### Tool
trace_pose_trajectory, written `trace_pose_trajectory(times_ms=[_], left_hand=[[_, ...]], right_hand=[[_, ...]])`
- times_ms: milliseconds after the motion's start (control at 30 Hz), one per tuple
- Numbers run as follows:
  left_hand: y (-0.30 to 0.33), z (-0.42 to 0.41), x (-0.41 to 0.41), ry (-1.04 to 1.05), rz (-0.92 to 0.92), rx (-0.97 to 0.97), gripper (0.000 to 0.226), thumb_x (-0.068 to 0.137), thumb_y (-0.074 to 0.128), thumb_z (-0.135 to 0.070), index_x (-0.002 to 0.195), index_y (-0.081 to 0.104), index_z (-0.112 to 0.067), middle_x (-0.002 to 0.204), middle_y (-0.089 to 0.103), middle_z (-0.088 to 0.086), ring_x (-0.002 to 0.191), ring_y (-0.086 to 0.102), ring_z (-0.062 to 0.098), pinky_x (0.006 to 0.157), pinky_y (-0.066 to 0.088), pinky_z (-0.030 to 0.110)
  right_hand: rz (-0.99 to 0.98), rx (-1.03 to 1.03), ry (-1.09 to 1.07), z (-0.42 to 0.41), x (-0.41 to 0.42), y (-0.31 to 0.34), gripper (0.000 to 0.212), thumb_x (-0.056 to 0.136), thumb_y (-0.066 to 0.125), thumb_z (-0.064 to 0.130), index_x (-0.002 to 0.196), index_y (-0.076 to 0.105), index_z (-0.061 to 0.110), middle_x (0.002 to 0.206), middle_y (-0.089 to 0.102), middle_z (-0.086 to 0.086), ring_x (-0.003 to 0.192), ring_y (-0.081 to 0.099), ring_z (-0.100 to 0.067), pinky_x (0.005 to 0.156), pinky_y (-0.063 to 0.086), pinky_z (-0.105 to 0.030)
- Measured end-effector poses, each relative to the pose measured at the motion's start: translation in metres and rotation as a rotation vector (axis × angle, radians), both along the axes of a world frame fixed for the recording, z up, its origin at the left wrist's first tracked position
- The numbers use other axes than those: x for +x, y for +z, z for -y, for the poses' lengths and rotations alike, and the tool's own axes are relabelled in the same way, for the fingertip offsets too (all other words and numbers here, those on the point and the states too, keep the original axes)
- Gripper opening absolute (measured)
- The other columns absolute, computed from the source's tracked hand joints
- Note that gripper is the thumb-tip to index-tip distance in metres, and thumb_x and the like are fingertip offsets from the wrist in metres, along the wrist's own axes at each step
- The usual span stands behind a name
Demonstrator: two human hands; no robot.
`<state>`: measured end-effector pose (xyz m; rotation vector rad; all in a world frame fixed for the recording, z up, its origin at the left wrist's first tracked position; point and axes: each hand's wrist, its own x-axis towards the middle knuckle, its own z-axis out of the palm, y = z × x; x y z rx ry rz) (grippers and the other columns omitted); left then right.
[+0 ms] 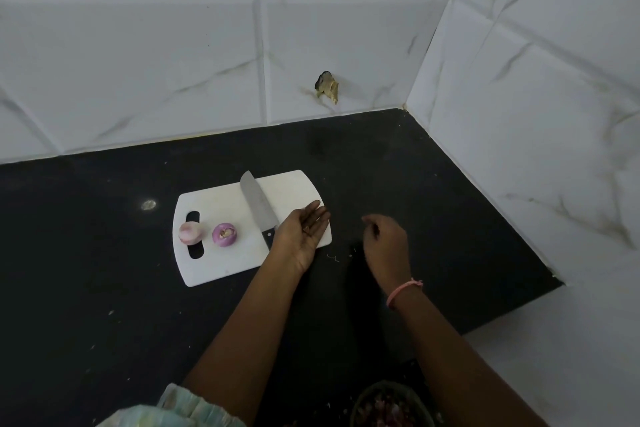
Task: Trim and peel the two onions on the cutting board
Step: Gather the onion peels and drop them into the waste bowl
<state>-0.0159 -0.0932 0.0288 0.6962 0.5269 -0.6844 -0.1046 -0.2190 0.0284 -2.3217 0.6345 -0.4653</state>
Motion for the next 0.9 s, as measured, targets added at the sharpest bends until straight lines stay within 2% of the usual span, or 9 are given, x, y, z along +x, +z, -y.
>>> trace_pose_trajectory(times_ms=[67, 200, 333, 400, 467, 567, 667, 767, 900], left_hand=[[-0.005, -0.001, 0.004, 0.013, 0.001, 0.041, 0.033, 0.104, 0.035, -0.010, 0.103, 0.066, 0.004, 0.105, 0.067, 0.019, 0.102, 0.065, 0.029, 0.095, 0.051, 0.035], [-0.015, -0.001, 0.001, -0.007, -0.026, 0.051, 0.033, 0.104, 0.035, -0.009, 0.097, 0.065, 0.004, 0.102, 0.067, 0.020, 0.110, 0.061, 0.032, 0.098, 0.050, 0.038], [-0.020, -0.001, 0.002, -0.001, -0.019, 0.046, 0.033, 0.104, 0.036, -0.010, 0.099, 0.065, 0.005, 0.106, 0.067, 0.021, 0.110, 0.062, 0.033, 0.099, 0.050, 0.039], [-0.020, -0.001, 0.003, 0.003, -0.019, 0.045, 0.033, 0.104, 0.036, -0.010, 0.099, 0.065, 0.005, 0.107, 0.066, 0.021, 0.109, 0.062, 0.033, 0.097, 0.050, 0.039], [-0.020, 0.000, 0.003, 0.003, -0.017, 0.044, 0.033, 0.104, 0.036, -0.010, 0.100, 0.065, 0.005, 0.110, 0.066, 0.022, 0.107, 0.063, 0.033, 0.095, 0.051, 0.038], [-0.021, 0.000, 0.002, 0.010, -0.017, 0.041, 0.033, 0.104, 0.036, -0.011, 0.103, 0.065, 0.005, 0.111, 0.066, 0.022, 0.107, 0.063, 0.033, 0.096, 0.051, 0.039], [-0.022, -0.001, 0.002, 0.018, -0.018, 0.031, 0.033, 0.104, 0.036, -0.011, 0.105, 0.064, 0.005, 0.112, 0.065, 0.023, 0.109, 0.062, 0.035, 0.099, 0.050, 0.040], [-0.023, -0.001, 0.001, 0.015, -0.012, 0.044, 0.035, 0.104, 0.034, -0.012, 0.103, 0.065, 0.004, 0.111, 0.065, 0.022, 0.109, 0.062, 0.034, 0.105, 0.047, 0.041], [-0.021, 0.002, -0.001, 0.012, -0.003, 0.071, 0.035, 0.104, 0.034, -0.013, 0.101, 0.065, 0.003, 0.114, 0.065, 0.022, 0.109, 0.062, 0.033, 0.105, 0.047, 0.039]], right_hand=[[-0.119, -0.050, 0.054, -0.010, -0.010, -0.020, 0.028, 0.098, 0.047, 0.010, 0.123, 0.060, 0.006, 0.123, 0.060, -0.010, 0.113, 0.056, -0.019, 0.094, 0.040, -0.022], [-0.177, -0.198, 0.224, -0.044, -0.023, -0.047, 0.037, 0.099, 0.044, 0.009, 0.134, 0.052, 0.004, 0.142, 0.048, -0.015, 0.136, 0.041, -0.028, 0.110, 0.034, -0.033], [-0.188, -0.313, 0.441, -0.041, -0.031, -0.047, 0.041, 0.095, 0.050, 0.008, 0.136, 0.053, 0.010, 0.144, 0.049, -0.009, 0.139, 0.037, -0.029, 0.109, 0.038, -0.037], [-0.267, -0.343, 0.534, -0.027, -0.034, -0.034, 0.042, 0.098, 0.045, 0.009, 0.139, 0.050, 0.011, 0.148, 0.044, -0.006, 0.140, 0.034, -0.022, 0.112, 0.034, -0.032], [-0.373, -0.397, 0.594, -0.016, -0.033, -0.021, 0.040, 0.100, 0.040, 0.013, 0.138, 0.049, 0.010, 0.147, 0.043, -0.006, 0.136, 0.038, -0.019, 0.109, 0.032, -0.027], [-0.413, -0.504, 0.586, -0.018, -0.030, -0.007, 0.026, 0.099, 0.040, 0.016, 0.116, 0.059, 0.010, 0.125, 0.053, -0.006, 0.113, 0.049, -0.019, 0.090, 0.040, -0.028], [-0.418, -0.545, 0.540, -0.026, -0.026, -0.003, 0.019, 0.097, 0.042, 0.014, 0.104, 0.059, 0.009, 0.113, 0.055, -0.007, 0.103, 0.052, -0.020, 0.081, 0.041, -0.028], [-0.380, -0.546, 0.524, -0.028, -0.026, -0.004, 0.017, 0.097, 0.045, 0.014, 0.109, 0.057, 0.010, 0.112, 0.055, -0.007, 0.103, 0.052, -0.021, 0.078, 0.042, -0.028], [-0.361, -0.512, 0.561, -0.025, -0.036, -0.004, 0.030, 0.097, 0.048, 0.020, 0.126, 0.046, 0.011, 0.119, 0.056, -0.008, 0.108, 0.051, -0.021, 0.086, 0.047, -0.031]])
